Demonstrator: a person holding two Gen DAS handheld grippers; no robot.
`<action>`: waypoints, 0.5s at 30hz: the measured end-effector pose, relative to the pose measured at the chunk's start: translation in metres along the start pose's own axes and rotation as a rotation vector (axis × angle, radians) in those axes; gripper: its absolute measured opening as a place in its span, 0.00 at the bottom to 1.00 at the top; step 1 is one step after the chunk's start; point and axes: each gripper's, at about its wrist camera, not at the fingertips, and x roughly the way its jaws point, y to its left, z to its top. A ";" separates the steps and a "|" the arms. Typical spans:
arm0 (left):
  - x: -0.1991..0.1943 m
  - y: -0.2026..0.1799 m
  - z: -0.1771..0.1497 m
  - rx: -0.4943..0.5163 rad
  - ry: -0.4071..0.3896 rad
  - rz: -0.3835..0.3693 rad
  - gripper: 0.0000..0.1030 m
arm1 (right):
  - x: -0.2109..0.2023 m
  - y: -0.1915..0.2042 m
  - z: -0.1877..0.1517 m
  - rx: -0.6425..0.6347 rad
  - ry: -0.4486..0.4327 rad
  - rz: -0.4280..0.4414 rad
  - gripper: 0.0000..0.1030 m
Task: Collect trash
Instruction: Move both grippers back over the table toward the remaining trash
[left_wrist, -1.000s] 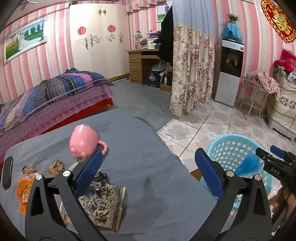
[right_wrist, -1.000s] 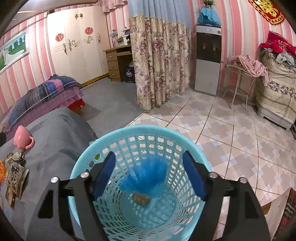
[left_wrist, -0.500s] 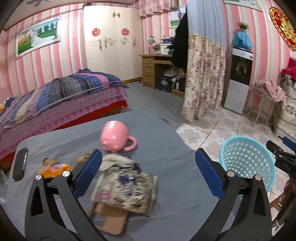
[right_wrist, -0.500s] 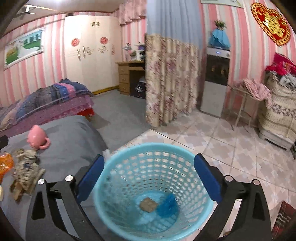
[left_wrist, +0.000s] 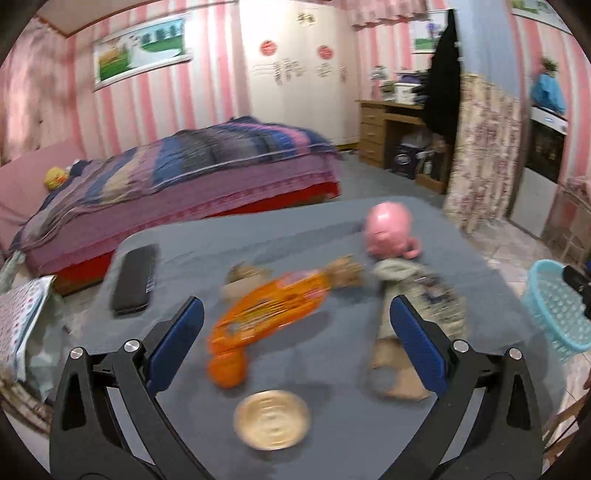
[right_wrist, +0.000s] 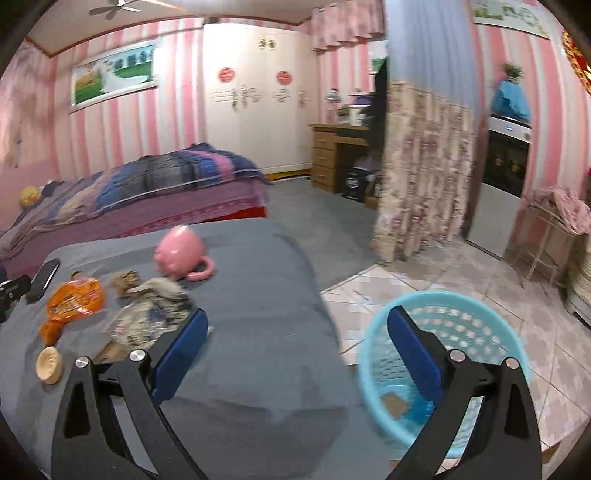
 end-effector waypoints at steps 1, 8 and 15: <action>0.002 0.010 -0.003 -0.008 0.008 0.012 0.95 | 0.002 0.007 -0.001 -0.008 0.006 0.010 0.93; 0.019 0.077 -0.032 -0.075 0.087 0.061 0.95 | 0.019 0.054 -0.013 -0.037 0.061 0.066 0.93; 0.033 0.071 -0.066 -0.091 0.163 0.014 0.95 | 0.032 0.078 -0.022 -0.079 0.093 0.067 0.93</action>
